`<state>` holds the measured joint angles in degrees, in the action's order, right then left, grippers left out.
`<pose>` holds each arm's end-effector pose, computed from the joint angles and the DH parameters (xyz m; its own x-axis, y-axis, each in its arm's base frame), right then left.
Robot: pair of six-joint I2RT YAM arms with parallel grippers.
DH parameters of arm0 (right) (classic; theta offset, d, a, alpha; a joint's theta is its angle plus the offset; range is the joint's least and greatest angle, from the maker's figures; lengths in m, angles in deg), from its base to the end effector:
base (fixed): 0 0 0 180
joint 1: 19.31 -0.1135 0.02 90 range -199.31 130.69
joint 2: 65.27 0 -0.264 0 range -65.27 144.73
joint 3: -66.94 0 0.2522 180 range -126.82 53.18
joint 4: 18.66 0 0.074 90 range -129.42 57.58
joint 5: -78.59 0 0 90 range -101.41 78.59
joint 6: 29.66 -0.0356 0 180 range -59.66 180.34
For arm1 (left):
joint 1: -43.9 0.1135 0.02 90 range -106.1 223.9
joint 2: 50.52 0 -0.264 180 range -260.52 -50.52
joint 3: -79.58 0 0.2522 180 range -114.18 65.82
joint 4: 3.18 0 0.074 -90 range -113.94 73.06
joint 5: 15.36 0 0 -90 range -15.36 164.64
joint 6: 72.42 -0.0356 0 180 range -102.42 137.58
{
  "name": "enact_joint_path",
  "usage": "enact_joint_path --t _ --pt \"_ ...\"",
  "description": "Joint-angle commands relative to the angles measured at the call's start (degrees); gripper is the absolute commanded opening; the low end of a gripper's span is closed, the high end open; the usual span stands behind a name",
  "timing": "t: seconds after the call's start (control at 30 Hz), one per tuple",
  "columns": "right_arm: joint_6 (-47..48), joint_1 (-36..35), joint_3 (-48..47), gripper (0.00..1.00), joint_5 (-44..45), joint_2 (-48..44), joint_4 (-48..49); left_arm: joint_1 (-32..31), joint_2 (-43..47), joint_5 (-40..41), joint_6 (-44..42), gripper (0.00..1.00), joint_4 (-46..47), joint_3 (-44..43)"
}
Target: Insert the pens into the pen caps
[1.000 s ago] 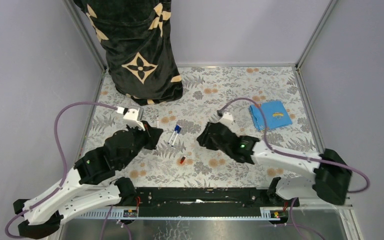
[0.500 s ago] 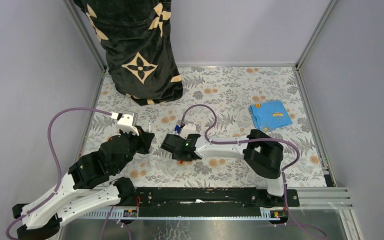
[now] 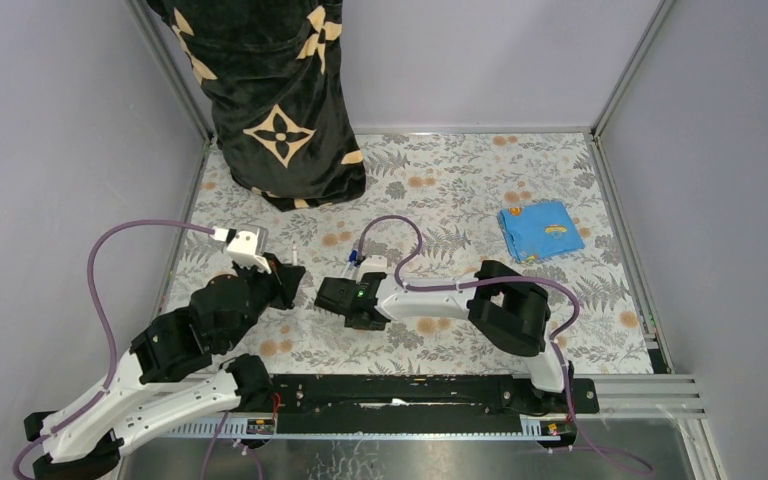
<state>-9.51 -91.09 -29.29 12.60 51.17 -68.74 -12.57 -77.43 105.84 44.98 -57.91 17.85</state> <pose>0.1420 0.3851 0.1625 -0.8757 0.0825 -0.4758 -0.0078 0.9828 0.1847 0.0650 -0.0647 0.3414 -0.3713 -0.1523 -0.9159 0.3076 0.9106 -0.2761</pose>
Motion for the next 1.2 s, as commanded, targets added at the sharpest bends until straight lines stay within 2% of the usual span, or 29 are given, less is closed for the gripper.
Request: enact_joint_path --t 0.0,0.4,0.87,1.03,1.17 --pt "-0.8 -0.5 -2.8 0.46 3.1 1.4 -2.2 0.4 0.8 1.8 -0.8 0.00 0.7 0.5" --pt "1.3 -0.2 -5.4 0.37 5.8 4.6 -4.9 0.4 0.9 1.9 -0.8 0.00 0.7 0.5" --pt "4.6 1.2 -4.5 0.32 4.1 5.4 -5.1 0.4 -0.2 1.8 -0.8 0.01 0.7 0.5" --pt "5.5 1.5 -4.1 0.22 4.1 4.5 -4.4 0.4 -0.5 1.9 -0.7 0.01 0.7 0.5" --pt "7.3 1.5 1.0 0.13 5.4 -1.5 2.0 0.4 -0.6 1.8 -0.8 0.01 1.1 0.6"
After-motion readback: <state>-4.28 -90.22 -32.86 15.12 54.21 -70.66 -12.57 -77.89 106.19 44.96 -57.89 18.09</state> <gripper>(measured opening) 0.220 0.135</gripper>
